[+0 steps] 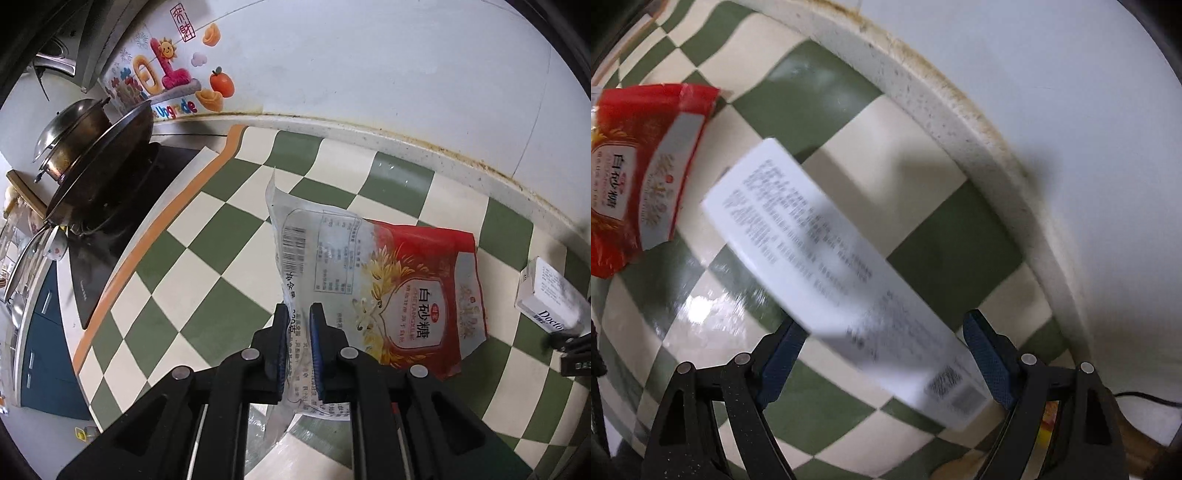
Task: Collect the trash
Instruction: 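Grasp the red sugar bag with the left tool while the right grasps the white Doctor box, then carry the sugar bag and Doctor box over the trash bin and release both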
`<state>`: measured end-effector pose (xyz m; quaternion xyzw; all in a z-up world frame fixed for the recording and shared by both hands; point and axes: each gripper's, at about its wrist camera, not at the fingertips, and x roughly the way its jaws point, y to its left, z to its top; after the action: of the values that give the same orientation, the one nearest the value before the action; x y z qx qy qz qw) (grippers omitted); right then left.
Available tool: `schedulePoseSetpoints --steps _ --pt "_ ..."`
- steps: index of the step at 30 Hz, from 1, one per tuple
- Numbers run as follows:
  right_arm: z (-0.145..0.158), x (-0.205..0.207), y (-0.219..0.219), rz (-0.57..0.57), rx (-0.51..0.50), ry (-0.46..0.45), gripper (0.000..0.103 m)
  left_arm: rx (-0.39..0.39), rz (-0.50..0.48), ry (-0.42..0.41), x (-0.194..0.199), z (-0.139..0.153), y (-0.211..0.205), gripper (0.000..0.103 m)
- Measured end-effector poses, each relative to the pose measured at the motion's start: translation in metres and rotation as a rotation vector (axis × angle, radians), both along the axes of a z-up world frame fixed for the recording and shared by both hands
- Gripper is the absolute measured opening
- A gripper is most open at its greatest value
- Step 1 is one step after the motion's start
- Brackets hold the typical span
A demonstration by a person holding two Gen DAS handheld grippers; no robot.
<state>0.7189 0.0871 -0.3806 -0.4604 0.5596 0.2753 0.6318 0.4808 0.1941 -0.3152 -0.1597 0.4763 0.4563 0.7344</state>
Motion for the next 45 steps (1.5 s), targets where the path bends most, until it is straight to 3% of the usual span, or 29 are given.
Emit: schedulePoseSetpoints --steps 1,5,7,17,25,34,40,45 --pt "-0.002 0.002 0.0 -0.011 0.001 0.007 0.085 0.001 -0.007 -0.003 0.0 0.002 0.0 0.009" --pt "0.008 -0.004 -0.011 -0.06 0.082 0.04 0.063 0.0 -0.024 -0.02 -0.001 0.007 0.0 0.008" --pt "0.013 -0.009 -0.017 -0.11 0.136 0.08 0.059 0.004 -0.035 -0.026 -0.005 0.012 -0.001 0.007" --pt "0.049 -0.061 -0.09 -0.424 0.474 0.106 0.054 0.031 -0.076 -0.058 -0.046 0.044 -0.008 0.005" --pt "0.079 -0.127 -0.13 -0.554 0.631 0.067 0.053 0.037 -0.097 -0.12 -0.103 0.075 -0.021 0.005" --pt "0.129 -0.251 -0.147 -0.525 0.707 -0.007 0.052 0.038 -0.187 -0.257 -0.209 0.125 -0.054 0.004" --pt "0.165 -0.371 -0.187 -0.582 0.777 -0.084 0.052 0.045 -0.317 -0.286 -0.302 0.139 -0.086 0.004" --pt "0.175 -0.479 -0.224 -0.655 0.812 -0.113 0.052 0.013 -0.396 -0.279 -0.372 0.136 -0.109 0.004"
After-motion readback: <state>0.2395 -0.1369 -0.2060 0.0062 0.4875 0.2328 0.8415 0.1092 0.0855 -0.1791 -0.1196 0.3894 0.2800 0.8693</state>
